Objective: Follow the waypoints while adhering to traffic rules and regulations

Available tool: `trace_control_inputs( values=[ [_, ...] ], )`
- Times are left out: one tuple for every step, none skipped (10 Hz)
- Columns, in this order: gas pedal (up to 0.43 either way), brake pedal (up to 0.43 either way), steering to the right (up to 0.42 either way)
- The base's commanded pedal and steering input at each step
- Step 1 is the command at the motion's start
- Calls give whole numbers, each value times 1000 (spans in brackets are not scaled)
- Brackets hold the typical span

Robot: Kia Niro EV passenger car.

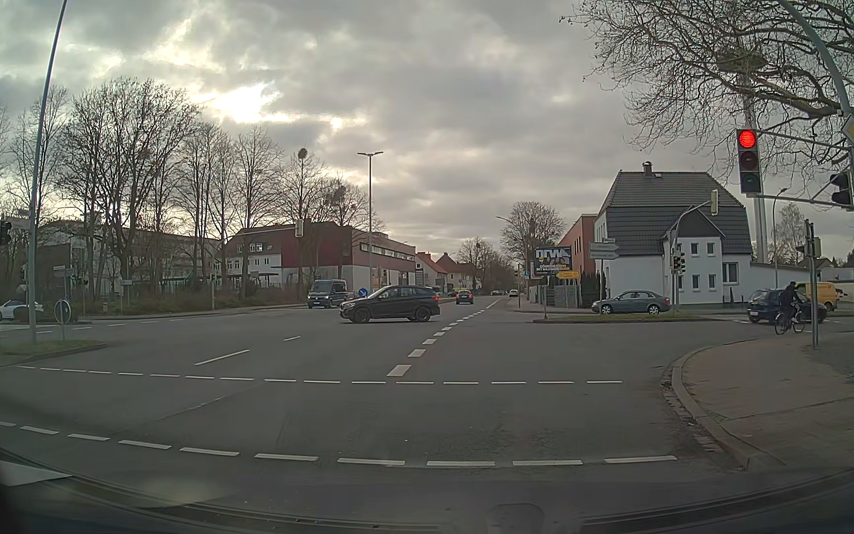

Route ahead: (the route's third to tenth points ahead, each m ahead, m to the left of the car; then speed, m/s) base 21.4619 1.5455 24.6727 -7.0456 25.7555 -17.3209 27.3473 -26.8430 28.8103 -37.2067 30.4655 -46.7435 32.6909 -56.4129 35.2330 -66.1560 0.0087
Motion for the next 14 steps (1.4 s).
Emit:
trace_control_inputs(
  values=[
    [0,329,10],
    [0,329,9],
    [0,323,9],
    [0,323,8],
    [0,329,5],
    [0,329,5],
    [0,323,5],
    [0,329,5],
    [0,329,5],
    [0,329,5],
    [0,329,6],
    [0,329,7],
    [0,329,7],
    [0,329,7]
  ],
)
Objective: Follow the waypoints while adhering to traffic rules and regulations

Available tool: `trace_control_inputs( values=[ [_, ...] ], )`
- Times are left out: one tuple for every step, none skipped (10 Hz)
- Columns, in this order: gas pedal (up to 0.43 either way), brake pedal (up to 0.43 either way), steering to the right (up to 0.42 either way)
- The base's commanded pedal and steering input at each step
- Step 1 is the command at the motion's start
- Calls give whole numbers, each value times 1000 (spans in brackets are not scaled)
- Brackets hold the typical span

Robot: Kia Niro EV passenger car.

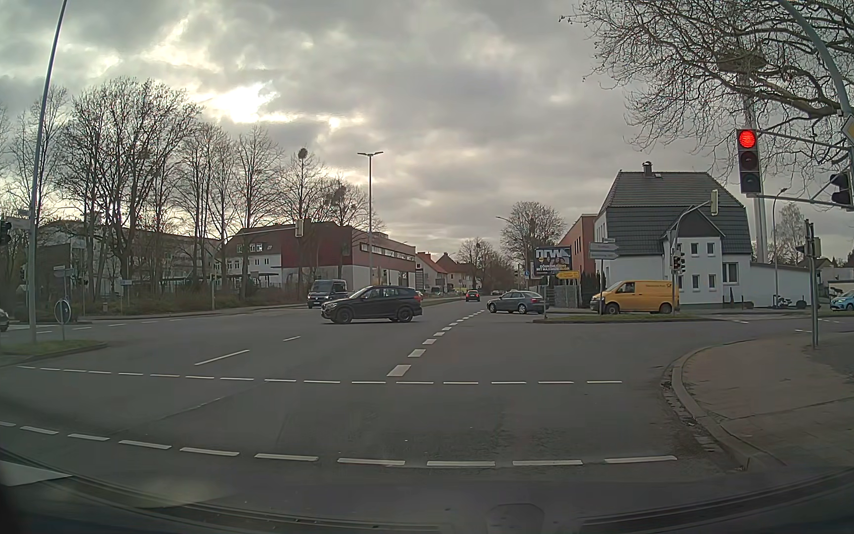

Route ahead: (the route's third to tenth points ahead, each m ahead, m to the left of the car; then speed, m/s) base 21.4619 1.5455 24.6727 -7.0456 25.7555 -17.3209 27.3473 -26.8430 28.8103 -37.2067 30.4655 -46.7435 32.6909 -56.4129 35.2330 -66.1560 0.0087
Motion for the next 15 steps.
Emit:
trace_control_inputs(
  values=[
    [0,323,7],
    [0,329,7],
    [0,329,7],
    [0,329,7],
    [0,329,7],
    [0,329,7],
    [0,329,7],
    [0,329,7],
    [0,329,7],
    [0,329,7],
    [0,329,7],
    [0,329,7],
    [0,329,7],
    [0,329,7],
    [0,323,7]
  ],
)
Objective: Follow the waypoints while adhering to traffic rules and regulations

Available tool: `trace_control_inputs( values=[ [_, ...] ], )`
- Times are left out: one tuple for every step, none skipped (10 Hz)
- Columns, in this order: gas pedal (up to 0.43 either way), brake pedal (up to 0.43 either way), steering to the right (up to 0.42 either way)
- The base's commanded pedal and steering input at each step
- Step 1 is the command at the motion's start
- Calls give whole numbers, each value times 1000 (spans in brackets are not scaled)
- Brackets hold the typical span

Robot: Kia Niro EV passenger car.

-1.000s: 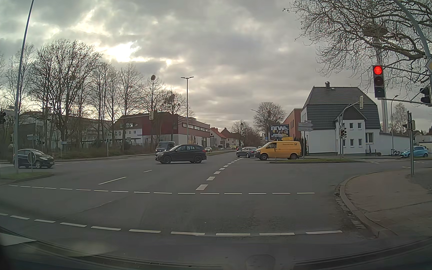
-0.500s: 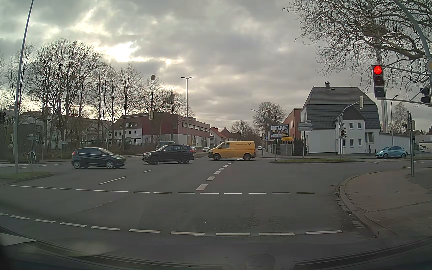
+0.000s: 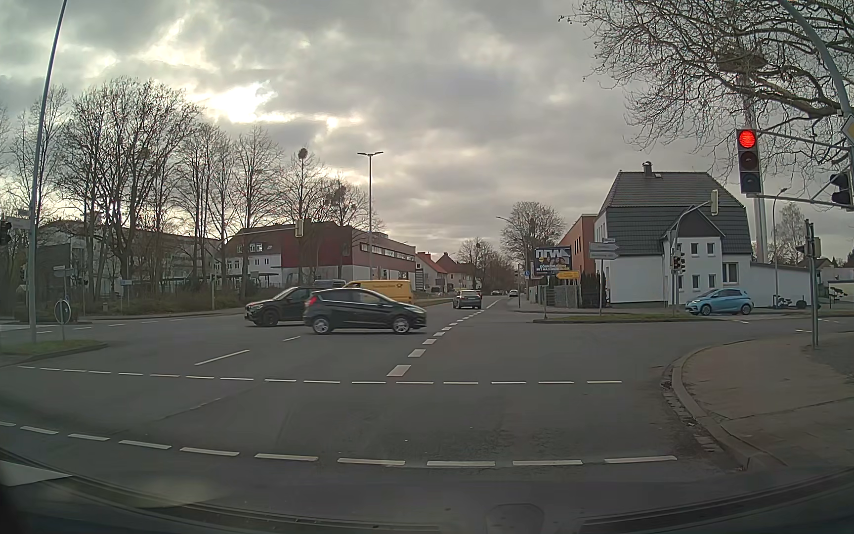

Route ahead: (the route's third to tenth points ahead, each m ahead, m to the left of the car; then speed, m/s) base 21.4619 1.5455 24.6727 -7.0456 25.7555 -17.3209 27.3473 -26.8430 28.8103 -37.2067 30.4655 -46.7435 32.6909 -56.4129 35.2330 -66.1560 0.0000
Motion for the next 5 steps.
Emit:
trace_control_inputs(
  values=[
    [0,323,7],
    [0,323,7],
    [0,329,7],
    [0,329,7],
    [0,323,7]
  ],
)
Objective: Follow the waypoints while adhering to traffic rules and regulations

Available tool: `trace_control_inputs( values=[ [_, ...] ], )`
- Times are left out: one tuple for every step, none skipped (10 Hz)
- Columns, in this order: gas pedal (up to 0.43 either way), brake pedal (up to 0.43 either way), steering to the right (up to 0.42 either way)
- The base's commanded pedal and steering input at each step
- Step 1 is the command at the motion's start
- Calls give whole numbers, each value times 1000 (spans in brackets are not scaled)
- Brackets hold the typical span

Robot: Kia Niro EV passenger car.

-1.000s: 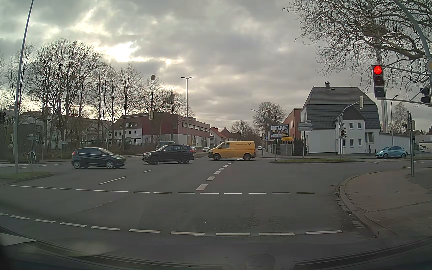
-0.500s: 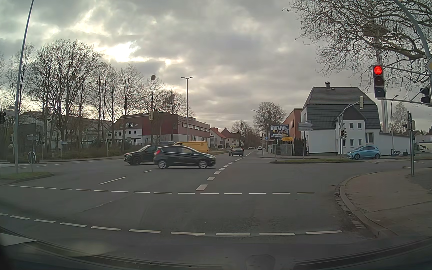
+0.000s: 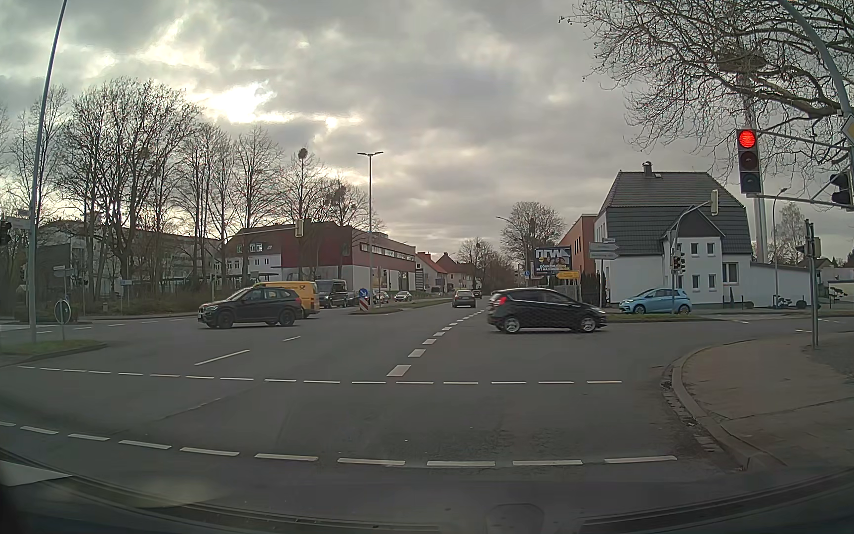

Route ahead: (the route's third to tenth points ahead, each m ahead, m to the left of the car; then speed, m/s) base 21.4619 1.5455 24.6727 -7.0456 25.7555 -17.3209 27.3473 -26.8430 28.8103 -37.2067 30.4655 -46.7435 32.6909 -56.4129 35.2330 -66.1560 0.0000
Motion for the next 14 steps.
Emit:
trace_control_inputs(
  values=[
    [0,329,7],
    [0,329,7],
    [0,329,7],
    [0,329,7],
    [0,329,7],
    [0,329,7],
    [0,323,7],
    [0,329,7],
    [0,329,7],
    [0,329,7],
    [0,329,7],
    [0,329,7],
    [0,323,7],
    [0,329,7]
  ],
)
